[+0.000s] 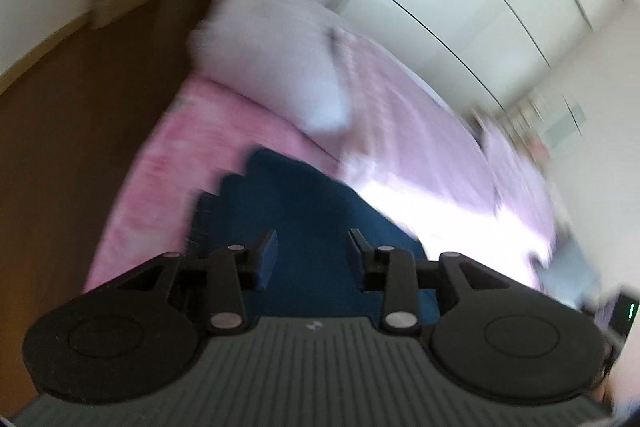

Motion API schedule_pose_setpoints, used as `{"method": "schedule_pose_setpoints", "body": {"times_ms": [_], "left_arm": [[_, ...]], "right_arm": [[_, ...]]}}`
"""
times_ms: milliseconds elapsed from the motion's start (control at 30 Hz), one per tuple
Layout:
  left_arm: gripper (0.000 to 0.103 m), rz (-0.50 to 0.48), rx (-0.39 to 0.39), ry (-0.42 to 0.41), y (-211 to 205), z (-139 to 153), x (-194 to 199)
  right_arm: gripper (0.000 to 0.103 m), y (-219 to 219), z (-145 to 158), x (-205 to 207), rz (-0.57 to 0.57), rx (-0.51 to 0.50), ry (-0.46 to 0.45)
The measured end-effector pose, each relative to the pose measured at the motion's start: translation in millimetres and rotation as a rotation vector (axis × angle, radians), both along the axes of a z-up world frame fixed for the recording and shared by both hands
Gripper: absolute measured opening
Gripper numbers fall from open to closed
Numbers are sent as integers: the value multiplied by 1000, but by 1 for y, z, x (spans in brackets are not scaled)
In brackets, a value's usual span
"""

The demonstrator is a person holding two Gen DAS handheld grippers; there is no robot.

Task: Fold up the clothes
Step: 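Lower the sweater onto the folded jeans stack with both tools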

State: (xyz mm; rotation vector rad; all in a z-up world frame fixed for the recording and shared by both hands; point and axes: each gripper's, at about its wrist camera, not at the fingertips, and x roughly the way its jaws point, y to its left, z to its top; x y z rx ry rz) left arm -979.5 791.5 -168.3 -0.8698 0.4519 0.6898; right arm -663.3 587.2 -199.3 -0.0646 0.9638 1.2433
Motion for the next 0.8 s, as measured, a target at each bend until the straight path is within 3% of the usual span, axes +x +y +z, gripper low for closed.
{"method": "schedule_pose_setpoints", "body": {"times_ms": [67,133,333,533,633,800], "left_arm": [[28,-94,30,32,-26,4,17],[26,-146,68,70,-46,1,30],[30,-177,172,238,-74,-25,55],[35,-139,197,243,-58,-48,57],[37,-115,162,201,-43,-57,56],[40,-156,167,196,-40,-59,62]], "right_arm": [[56,-13,9,-27,108,-1,-101],[56,-24,7,-49,186,-23,-147],[55,-23,-26,-91,284,-45,-213],[53,9,-42,-104,294,-96,-280],[53,21,-43,-107,291,-133,-310],[54,16,-49,-106,259,-152,-305]]}}
